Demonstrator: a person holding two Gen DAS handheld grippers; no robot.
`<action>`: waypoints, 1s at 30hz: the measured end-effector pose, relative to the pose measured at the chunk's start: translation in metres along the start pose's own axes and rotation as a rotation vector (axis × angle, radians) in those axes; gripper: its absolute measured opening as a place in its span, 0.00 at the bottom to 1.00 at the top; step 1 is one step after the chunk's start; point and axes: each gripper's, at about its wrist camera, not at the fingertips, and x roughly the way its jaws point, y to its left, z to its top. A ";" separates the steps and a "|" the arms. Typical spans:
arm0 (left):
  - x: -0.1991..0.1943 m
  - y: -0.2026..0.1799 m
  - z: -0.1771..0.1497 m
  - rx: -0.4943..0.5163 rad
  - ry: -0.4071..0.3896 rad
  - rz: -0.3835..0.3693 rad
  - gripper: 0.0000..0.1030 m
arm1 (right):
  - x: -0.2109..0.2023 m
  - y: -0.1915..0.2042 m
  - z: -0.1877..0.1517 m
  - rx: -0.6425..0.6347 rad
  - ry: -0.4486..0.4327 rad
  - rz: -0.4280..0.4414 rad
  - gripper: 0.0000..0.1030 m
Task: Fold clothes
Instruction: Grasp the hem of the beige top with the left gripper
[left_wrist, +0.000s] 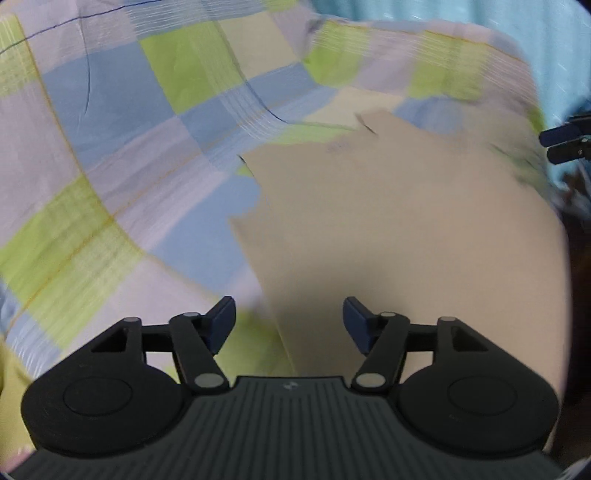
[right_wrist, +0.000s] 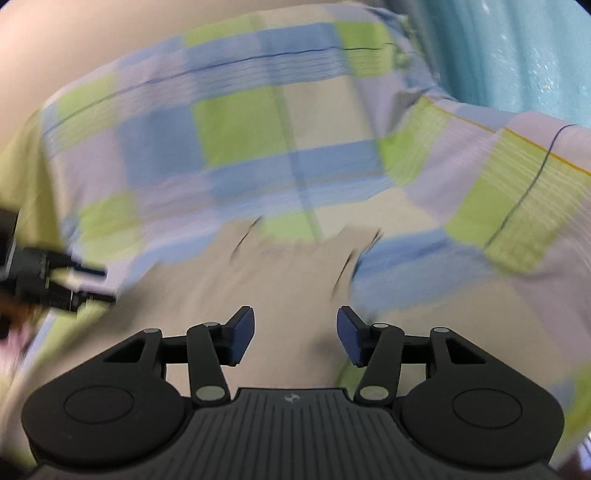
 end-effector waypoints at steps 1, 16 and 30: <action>-0.015 -0.009 -0.014 0.027 -0.011 -0.002 0.59 | -0.010 0.010 -0.014 -0.022 0.014 0.009 0.54; -0.089 -0.096 -0.147 0.822 -0.030 0.043 0.61 | -0.054 0.108 -0.120 -0.214 0.191 0.075 0.58; -0.062 -0.124 -0.144 1.055 -0.104 0.135 0.13 | -0.056 0.124 -0.128 -0.278 0.161 0.012 0.65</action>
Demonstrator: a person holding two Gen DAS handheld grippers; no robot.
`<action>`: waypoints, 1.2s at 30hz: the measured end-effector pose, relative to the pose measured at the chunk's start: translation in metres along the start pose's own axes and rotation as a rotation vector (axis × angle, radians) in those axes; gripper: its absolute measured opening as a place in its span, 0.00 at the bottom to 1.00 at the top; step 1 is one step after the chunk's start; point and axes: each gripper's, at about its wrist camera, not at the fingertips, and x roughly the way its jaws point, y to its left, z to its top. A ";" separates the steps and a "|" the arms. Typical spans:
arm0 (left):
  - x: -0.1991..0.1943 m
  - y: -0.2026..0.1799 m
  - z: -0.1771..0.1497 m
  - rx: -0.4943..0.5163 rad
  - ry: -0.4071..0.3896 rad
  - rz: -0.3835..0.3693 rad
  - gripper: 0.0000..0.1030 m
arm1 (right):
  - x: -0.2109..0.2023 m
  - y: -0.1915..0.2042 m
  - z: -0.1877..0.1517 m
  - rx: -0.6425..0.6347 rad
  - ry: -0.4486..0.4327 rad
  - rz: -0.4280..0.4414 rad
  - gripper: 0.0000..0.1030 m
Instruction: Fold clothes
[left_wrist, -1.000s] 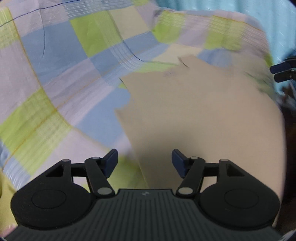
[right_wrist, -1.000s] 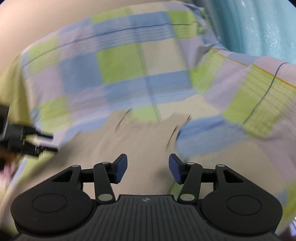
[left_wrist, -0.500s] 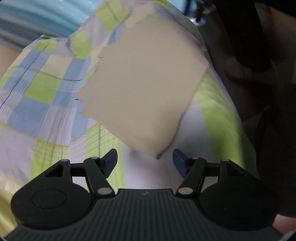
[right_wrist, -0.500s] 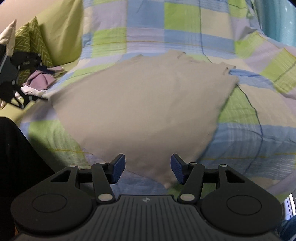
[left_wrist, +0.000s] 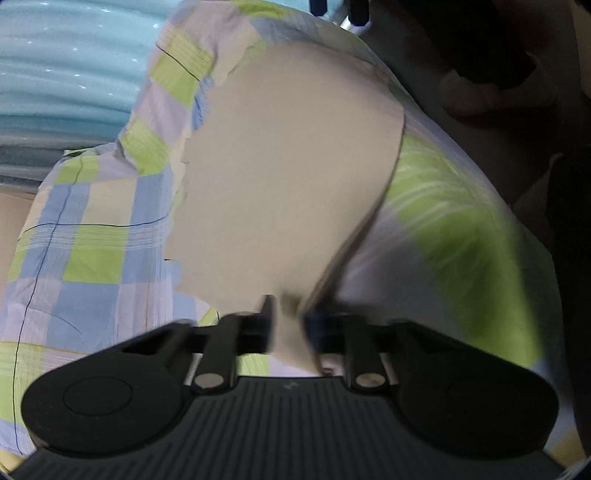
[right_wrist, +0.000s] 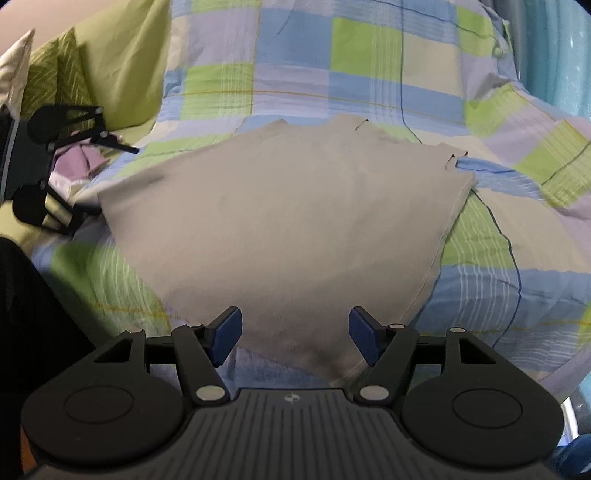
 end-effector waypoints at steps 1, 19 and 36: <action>-0.001 0.004 0.001 -0.025 0.001 -0.012 0.10 | -0.001 0.005 -0.002 -0.027 -0.006 -0.001 0.65; -0.021 0.086 0.020 -0.393 0.010 -0.106 0.02 | 0.090 0.166 0.040 -0.463 -0.200 -0.097 0.40; -0.035 0.095 0.007 -0.496 -0.002 -0.049 0.02 | 0.060 0.056 -0.030 -0.552 -0.095 -0.404 0.01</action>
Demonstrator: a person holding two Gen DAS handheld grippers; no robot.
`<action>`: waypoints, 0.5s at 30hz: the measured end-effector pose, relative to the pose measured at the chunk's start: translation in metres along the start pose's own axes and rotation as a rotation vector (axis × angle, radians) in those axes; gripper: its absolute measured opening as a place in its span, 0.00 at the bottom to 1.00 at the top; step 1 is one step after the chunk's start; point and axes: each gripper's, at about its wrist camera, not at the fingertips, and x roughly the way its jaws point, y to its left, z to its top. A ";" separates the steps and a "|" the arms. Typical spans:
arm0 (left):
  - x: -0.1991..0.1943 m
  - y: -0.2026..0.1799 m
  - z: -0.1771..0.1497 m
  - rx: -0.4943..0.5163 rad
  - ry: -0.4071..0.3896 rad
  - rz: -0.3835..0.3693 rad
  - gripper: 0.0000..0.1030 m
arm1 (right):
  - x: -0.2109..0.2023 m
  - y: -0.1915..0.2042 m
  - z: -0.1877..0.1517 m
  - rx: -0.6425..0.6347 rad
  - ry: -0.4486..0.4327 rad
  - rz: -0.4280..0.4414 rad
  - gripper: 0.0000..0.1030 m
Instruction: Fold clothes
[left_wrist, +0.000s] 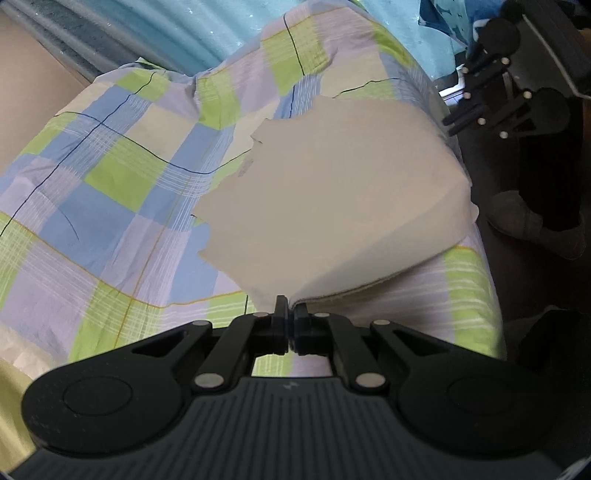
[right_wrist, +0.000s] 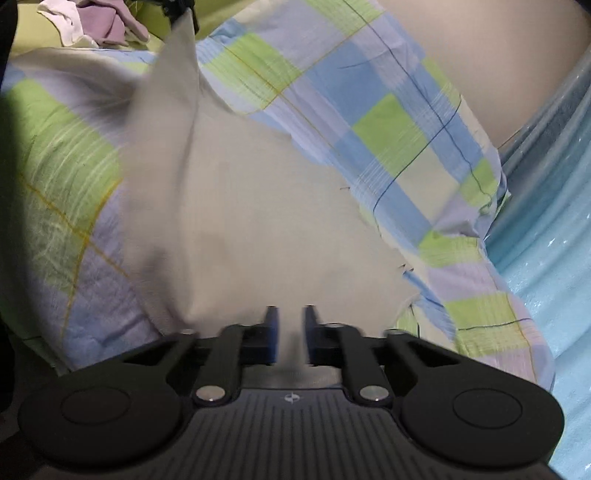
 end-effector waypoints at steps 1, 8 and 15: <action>-0.001 0.000 0.002 0.002 0.000 0.001 0.02 | -0.002 0.000 0.000 0.011 0.004 0.007 0.01; -0.008 0.007 0.018 -0.012 -0.020 -0.011 0.02 | -0.016 0.017 -0.002 0.106 0.048 0.134 0.47; -0.004 0.012 0.023 -0.003 -0.014 -0.013 0.02 | 0.008 0.079 -0.004 -0.069 -0.012 0.101 0.64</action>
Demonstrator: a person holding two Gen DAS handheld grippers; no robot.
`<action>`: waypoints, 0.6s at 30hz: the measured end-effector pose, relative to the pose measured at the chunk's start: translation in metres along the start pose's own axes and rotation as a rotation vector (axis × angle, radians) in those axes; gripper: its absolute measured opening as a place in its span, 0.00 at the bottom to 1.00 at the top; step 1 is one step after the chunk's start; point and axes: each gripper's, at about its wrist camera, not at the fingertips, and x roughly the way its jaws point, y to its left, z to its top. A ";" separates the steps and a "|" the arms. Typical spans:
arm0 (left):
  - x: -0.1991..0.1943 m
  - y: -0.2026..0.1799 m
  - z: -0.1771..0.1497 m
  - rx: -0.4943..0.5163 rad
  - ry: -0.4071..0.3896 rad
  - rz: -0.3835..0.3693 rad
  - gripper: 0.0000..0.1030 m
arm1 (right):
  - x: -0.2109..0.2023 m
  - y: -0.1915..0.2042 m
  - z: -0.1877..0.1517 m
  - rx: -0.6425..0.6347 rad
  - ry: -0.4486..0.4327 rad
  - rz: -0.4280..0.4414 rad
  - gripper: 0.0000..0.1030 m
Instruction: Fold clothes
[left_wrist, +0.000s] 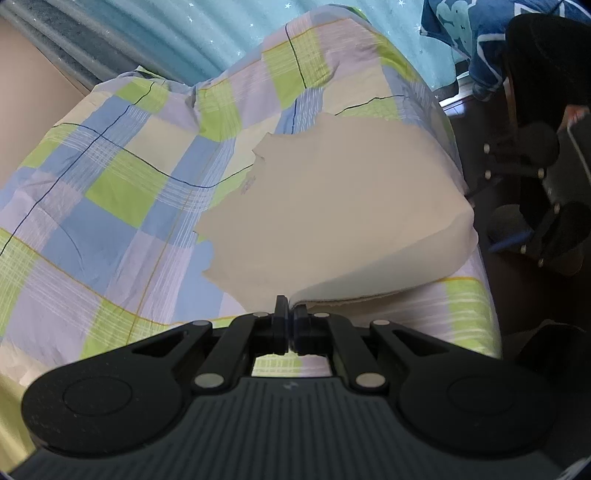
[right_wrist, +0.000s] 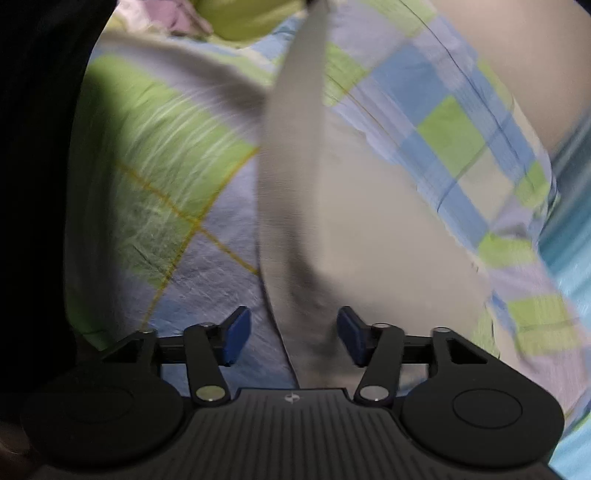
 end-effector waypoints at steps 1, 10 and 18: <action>0.001 0.001 0.000 -0.003 0.000 -0.002 0.02 | 0.006 0.007 0.000 -0.020 -0.003 -0.014 0.65; 0.004 0.002 -0.014 -0.032 0.013 -0.010 0.02 | 0.016 0.013 -0.008 -0.058 -0.054 -0.086 0.35; -0.005 -0.002 -0.022 -0.033 0.029 0.002 0.02 | -0.008 -0.024 -0.004 0.018 0.004 -0.011 0.00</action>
